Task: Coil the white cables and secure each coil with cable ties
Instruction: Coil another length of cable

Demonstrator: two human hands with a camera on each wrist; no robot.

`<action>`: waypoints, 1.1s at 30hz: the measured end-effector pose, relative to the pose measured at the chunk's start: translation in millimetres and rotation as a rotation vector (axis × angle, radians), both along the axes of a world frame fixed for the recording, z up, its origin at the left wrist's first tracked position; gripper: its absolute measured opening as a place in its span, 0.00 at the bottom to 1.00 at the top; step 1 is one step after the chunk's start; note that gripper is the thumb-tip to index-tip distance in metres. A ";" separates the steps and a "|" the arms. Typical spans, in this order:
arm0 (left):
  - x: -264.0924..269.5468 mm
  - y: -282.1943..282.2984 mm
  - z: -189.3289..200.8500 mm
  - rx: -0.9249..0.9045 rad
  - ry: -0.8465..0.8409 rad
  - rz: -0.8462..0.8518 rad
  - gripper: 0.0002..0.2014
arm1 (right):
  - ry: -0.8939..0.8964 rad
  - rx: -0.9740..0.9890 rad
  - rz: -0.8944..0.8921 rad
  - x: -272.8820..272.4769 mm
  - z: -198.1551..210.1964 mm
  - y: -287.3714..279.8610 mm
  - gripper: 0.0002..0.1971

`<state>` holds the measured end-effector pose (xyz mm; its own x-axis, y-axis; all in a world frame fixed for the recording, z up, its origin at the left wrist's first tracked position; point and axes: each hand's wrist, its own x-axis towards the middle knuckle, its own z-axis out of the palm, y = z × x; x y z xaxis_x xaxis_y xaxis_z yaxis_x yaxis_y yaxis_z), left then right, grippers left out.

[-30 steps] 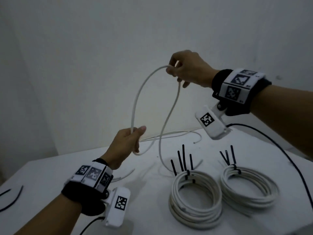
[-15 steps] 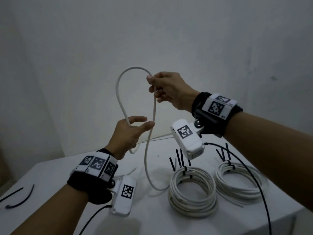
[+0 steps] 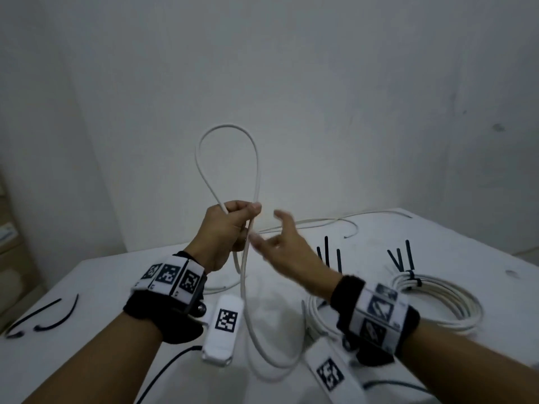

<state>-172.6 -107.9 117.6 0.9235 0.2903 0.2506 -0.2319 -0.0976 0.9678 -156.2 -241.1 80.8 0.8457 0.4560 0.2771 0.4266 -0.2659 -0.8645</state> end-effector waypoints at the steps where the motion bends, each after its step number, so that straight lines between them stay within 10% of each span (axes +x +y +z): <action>1: 0.1 1.0 0.5 -0.024 0.005 -0.002 0.07 | 0.042 -0.015 0.052 -9.5 -13.9 0.8 0.39; 7: -0.7 3.8 -4.5 -0.002 0.056 0.080 0.09 | 0.199 0.216 0.176 -53.4 -47.6 7.6 0.22; 12: -4.3 14.1 -1.1 0.284 0.146 0.181 0.10 | -0.325 -0.345 -0.085 -36.4 -25.3 -8.4 0.12; 17: -9.5 21.7 1.9 0.495 0.129 0.168 0.10 | -0.903 -0.729 0.129 -30.4 14.6 -25.8 0.09; 25: -24.7 12.7 -9.5 0.220 0.223 -0.148 0.14 | -0.845 -0.378 -0.027 6.0 57.0 -22.7 0.09; 33: -33.8 12.8 -11.1 0.072 0.139 -0.037 0.22 | -0.531 -0.140 -0.170 33.0 45.0 -31.1 0.09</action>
<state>-206.4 -95.1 106.5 0.9605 0.2413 0.1385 -0.1009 -0.1619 0.9816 -123.2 -272.2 125.9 0.6712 0.3889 0.6310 0.7344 -0.4646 -0.4948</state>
